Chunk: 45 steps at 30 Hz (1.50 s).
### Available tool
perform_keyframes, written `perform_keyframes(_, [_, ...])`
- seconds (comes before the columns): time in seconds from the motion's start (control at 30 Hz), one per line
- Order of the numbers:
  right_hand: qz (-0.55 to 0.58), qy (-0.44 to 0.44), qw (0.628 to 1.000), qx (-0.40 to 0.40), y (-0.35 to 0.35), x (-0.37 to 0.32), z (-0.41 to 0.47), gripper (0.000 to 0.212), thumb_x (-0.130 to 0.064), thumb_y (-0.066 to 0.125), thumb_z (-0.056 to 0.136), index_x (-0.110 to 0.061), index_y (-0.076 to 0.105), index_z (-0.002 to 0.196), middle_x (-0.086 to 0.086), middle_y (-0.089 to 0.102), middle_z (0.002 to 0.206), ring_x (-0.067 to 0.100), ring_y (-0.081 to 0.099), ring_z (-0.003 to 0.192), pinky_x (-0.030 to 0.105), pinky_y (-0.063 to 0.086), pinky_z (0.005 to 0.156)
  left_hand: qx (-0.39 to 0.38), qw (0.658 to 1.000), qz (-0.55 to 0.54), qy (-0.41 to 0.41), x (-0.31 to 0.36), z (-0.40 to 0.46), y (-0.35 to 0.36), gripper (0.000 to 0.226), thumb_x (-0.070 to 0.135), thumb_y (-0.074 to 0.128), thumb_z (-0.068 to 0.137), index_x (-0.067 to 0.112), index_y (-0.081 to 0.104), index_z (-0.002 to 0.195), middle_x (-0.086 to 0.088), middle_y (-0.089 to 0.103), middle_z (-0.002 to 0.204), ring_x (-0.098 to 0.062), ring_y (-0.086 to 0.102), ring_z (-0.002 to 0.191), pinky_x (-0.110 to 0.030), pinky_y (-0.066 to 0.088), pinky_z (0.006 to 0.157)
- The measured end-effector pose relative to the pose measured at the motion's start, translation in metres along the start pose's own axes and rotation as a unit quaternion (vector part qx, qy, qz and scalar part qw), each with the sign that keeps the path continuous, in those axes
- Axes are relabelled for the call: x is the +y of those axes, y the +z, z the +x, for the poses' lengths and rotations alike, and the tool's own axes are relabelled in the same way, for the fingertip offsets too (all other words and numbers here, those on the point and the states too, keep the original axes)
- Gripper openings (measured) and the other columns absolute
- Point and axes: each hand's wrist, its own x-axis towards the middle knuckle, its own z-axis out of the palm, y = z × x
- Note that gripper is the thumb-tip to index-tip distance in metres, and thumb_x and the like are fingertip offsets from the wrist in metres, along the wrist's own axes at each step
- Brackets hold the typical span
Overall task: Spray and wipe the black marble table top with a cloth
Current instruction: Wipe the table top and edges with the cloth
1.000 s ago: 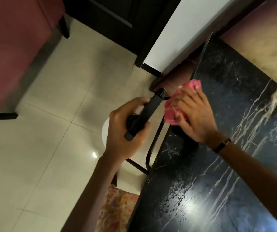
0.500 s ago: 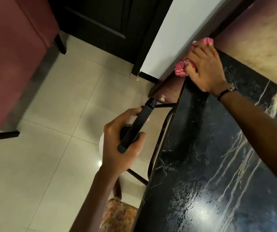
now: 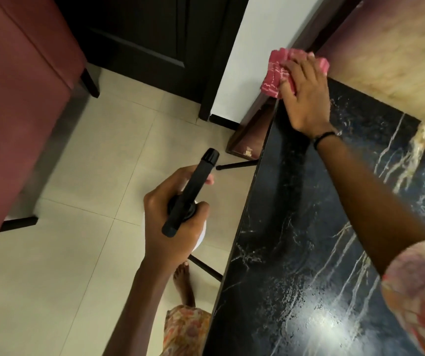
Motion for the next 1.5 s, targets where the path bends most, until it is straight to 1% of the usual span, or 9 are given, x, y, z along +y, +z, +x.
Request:
perform_keyframes(0.13, [0.038, 0.104, 0.993, 0.043, -0.007, -0.005, -0.064, 0.047, -0.029, 0.034, 0.101, -0.014, 0.035, 0.146, 0.006, 0.028, 0.156, 0.026, 0.013, 0.147, 0.044, 0.010, 0.120, 0.005, 1.000, -0.007, 0.006, 0.016, -0.008, 0.003, 0.027, 0.011, 0.045, 0.073, -0.001, 0.062, 0.092, 0.000, 0.062, 0.079, -0.031, 0.053, 0.062, -0.010, 0.044, 0.059])
perform_keyframes(0.27, [0.022, 0.156, 0.988, -0.010, -0.023, -0.012, -0.162, 0.050, -0.031, 0.029, 0.102, -0.017, 0.025, 0.150, 0.005, 0.016, 0.160, 0.025, 0.003, 0.149, 0.048, 0.006, 0.120, 0.009, 1.000, 0.001, 0.004, 0.032, -0.018, 0.012, 0.025, 0.000, 0.050, 0.070, 0.006, 0.063, 0.091, -0.002, 0.061, 0.077, -0.026, 0.048, 0.054, -0.006, 0.037, 0.054])
perform_keyframes(0.53, [-0.019, -0.093, 0.988, -0.120, -0.047, 0.006, -0.291, 0.051, -0.044, 0.024, 0.100, -0.034, 0.022, 0.149, -0.004, 0.021, 0.159, 0.025, 0.011, 0.148, 0.048, 0.008, 0.120, 0.008, 0.999, 0.001, 0.052, 0.059, -0.035, 0.044, 0.023, 0.013, 0.050, 0.072, 0.021, 0.060, 0.091, 0.024, 0.063, 0.081, 0.000, 0.047, 0.045, -0.005, 0.037, 0.054])
perform_keyframes(0.8, [0.008, 0.184, 0.982, -0.047, -0.039, 0.055, -0.184, 0.050, -0.042, 0.030, 0.101, -0.030, 0.024, 0.149, -0.003, 0.016, 0.160, 0.026, 0.002, 0.149, 0.050, 0.001, 0.120, 0.037, 0.998, 0.031, 0.044, 0.074, -0.075, 0.074, 0.017, 0.016, 0.048, 0.071, 0.022, 0.060, 0.081, 0.033, 0.058, 0.066, -0.003, 0.047, 0.044, -0.007, 0.039, 0.056])
perform_keyframes(0.93, [0.009, 0.074, 0.994, -0.079, -0.030, 0.012, -0.200, 0.050, -0.042, 0.025, 0.101, -0.031, 0.019, 0.150, -0.003, 0.011, 0.161, 0.027, -0.003, 0.148, 0.052, -0.003, 0.119, 0.081, 0.996, 0.040, -0.024, 0.079, -0.108, 0.084, 0.005, 0.022, 0.048, 0.065, 0.026, 0.051, 0.063, 0.030, 0.055, 0.053, 0.001, 0.053, 0.050, -0.004, 0.042, 0.062])
perform_keyframes(1.07, [0.011, -0.056, 0.992, -0.113, -0.028, -0.037, -0.286, 0.052, -0.046, 0.019, 0.099, -0.032, 0.022, 0.149, 0.000, 0.018, 0.159, 0.029, -0.001, 0.148, 0.057, 0.003, 0.119, 0.110, 0.990, 0.055, -0.071, 0.087, -0.140, 0.083, 0.004, 0.009, 0.050, 0.065, 0.012, 0.052, 0.063, 0.018, 0.052, 0.047, -0.003, 0.050, 0.047, -0.004, 0.041, 0.059])
perform_keyframes(1.3, [0.030, -0.295, 0.942, -0.156, -0.039, -0.037, -0.427, 0.041, -0.046, 0.025, 0.099, -0.034, 0.045, 0.134, -0.005, 0.045, 0.145, 0.026, 0.026, 0.144, 0.052, 0.007, 0.120, 0.150, 0.977, 0.106, -0.105, 0.102, -0.194, 0.076, 0.011, -0.007, 0.059, 0.076, 0.001, 0.054, 0.070, 0.015, 0.055, 0.045, -0.002, 0.056, 0.048, -0.001, 0.043, 0.056])
perform_keyframes(1.37, [-0.008, -0.284, 0.949, -0.140, -0.046, -0.009, -0.417, 0.042, -0.047, 0.028, 0.098, -0.036, 0.043, 0.136, -0.006, 0.042, 0.148, 0.025, 0.025, 0.144, 0.053, 0.011, 0.119, 0.141, 0.978, 0.114, -0.104, 0.103, -0.208, 0.073, 0.028, -0.017, 0.052, 0.079, 0.008, 0.054, 0.066, 0.016, 0.055, 0.047, -0.003, 0.053, 0.047, -0.002, 0.043, 0.055])
perform_keyframes(1.5, [-0.010, -0.089, 0.987, -0.134, -0.063, 0.028, -0.393, 0.051, -0.048, 0.019, 0.099, -0.035, 0.022, 0.148, -0.003, 0.023, 0.158, 0.026, 0.006, 0.148, 0.054, 0.007, 0.119, 0.126, 0.983, 0.113, -0.075, 0.108, -0.227, 0.068, 0.028, -0.012, 0.055, 0.075, 0.015, 0.054, 0.067, 0.023, 0.057, 0.055, -0.002, 0.051, 0.045, -0.004, 0.043, 0.053])
